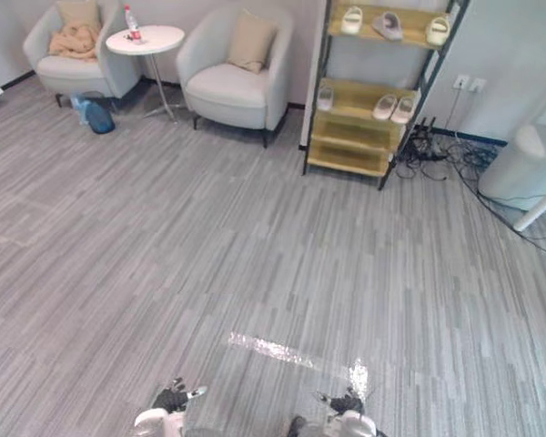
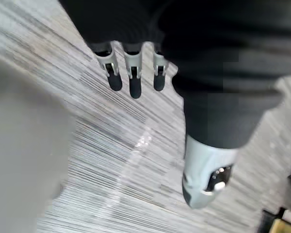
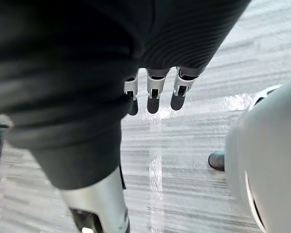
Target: Pick up cushions and gather them together orderly.
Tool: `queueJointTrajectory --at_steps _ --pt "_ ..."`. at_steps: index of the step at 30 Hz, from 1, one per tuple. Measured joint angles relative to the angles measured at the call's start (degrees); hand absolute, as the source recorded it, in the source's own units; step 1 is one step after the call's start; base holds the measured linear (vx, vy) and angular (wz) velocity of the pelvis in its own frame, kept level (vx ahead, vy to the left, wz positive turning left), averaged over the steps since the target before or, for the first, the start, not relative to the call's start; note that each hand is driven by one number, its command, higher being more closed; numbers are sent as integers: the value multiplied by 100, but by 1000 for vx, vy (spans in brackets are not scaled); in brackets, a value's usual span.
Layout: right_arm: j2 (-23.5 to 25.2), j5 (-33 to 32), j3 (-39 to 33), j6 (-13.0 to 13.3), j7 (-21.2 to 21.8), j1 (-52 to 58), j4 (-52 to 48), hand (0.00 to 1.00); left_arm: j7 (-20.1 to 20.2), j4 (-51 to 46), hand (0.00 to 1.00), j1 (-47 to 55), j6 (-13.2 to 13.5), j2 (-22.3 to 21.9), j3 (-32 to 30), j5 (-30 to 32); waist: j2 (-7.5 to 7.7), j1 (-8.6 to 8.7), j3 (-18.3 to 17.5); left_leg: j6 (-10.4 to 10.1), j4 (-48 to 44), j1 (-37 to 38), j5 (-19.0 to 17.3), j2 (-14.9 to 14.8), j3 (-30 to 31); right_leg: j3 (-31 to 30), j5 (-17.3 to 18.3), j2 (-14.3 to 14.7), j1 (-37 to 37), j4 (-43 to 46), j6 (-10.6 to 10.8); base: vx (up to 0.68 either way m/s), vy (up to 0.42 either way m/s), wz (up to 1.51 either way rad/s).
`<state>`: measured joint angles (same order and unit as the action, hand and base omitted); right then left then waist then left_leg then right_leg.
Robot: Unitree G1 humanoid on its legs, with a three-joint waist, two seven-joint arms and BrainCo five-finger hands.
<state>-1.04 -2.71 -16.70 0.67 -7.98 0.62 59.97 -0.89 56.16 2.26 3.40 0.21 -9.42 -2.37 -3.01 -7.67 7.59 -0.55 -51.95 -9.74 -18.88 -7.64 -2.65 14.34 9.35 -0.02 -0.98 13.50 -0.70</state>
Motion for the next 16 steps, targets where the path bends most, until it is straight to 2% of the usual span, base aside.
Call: queueJointTrajectory --at_steps 2,3,4,5,6,8,14,16 --pt "4 -9 -5 -13 -9 -44 24 0 4 -58 0 21 3 23 90 -5 27 -23 23 -58 723 -115 -201 129 43 -176 6 -49 -93 -72 11 204 48 -40" --pt "29 -9 -5 -21 -14 -96 19 0 4 -108 0 24 8 25 101 -3 44 -41 53 -69 1406 -224 -193 275 180 -333 50 -129 -108 -74 109 194 170 -70" --pt "18 -8 -4 -19 -16 -94 23 0 -1 -104 0 25 13 14 144 -17 -13 -63 60 -294 2324 -216 353 426 526 -531 127 -177 -111 -11 277 236 207 -67" --pt "-8 -6 -4 -22 -18 -83 34 0 0 -100 0 19 17 -2 152 -19 -45 -87 66 -227 2372 -175 540 442 472 -599 155 -174 -108 20 357 208 154 -59" --pt "56 -4 7 -22 -5 -85 75 0 0 -55 0 7 23 71 224 -8 86 -115 6 -125 2700 68 589 632 288 -815 159 -340 -169 -108 377 180 102 -30" --pt "70 -4 -6 -27 -12 -64 75 0 -6 -41 0 -41 15 71 184 -8 115 -124 30 -71 2685 119 567 670 154 -840 129 -416 -319 -258 387 210 107 -16" --pt "195 -4 -10 -34 -13 55 63 0 -2 -34 0 18 4 74 181 -4 224 -134 -52 -39 3131 676 585 878 120 -839 112 -595 -723 -521 388 146 29 1" --pt "243 -4 -50 -32 -14 76 62 0 -1 -33 0 30 3 78 181 1 246 -134 -89 2 3237 691 613 871 133 -832 64 -583 -721 -619 475 47 -49 -5"
